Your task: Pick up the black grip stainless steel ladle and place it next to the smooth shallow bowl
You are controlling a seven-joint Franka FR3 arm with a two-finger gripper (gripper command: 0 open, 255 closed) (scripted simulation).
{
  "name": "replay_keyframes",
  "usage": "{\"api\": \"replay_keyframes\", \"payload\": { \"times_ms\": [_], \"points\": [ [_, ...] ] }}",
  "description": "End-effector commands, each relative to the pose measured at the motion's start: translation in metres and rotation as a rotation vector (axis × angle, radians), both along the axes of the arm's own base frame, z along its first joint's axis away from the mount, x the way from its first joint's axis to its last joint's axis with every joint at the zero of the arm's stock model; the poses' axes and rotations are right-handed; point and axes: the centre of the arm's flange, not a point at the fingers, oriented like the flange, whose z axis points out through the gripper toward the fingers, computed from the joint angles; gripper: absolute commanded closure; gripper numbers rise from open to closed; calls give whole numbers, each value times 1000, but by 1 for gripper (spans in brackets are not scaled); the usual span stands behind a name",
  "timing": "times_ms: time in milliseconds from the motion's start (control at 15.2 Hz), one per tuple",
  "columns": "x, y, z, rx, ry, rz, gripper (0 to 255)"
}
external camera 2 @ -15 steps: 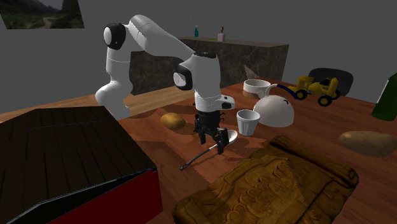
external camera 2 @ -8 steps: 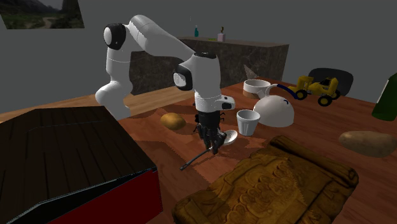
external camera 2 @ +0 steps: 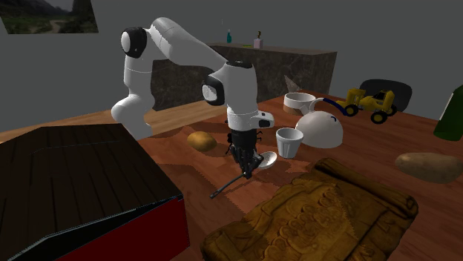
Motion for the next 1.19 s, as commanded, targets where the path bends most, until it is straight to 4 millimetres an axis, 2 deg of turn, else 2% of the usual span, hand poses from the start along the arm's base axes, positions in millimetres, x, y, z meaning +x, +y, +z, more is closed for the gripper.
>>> {"api": "replay_keyframes", "payload": {
  "times_ms": [0,1122],
  "points": [
    [0,0,5,0,0,0,255],
    [0,0,95,0,0,0,255]
  ]
}}
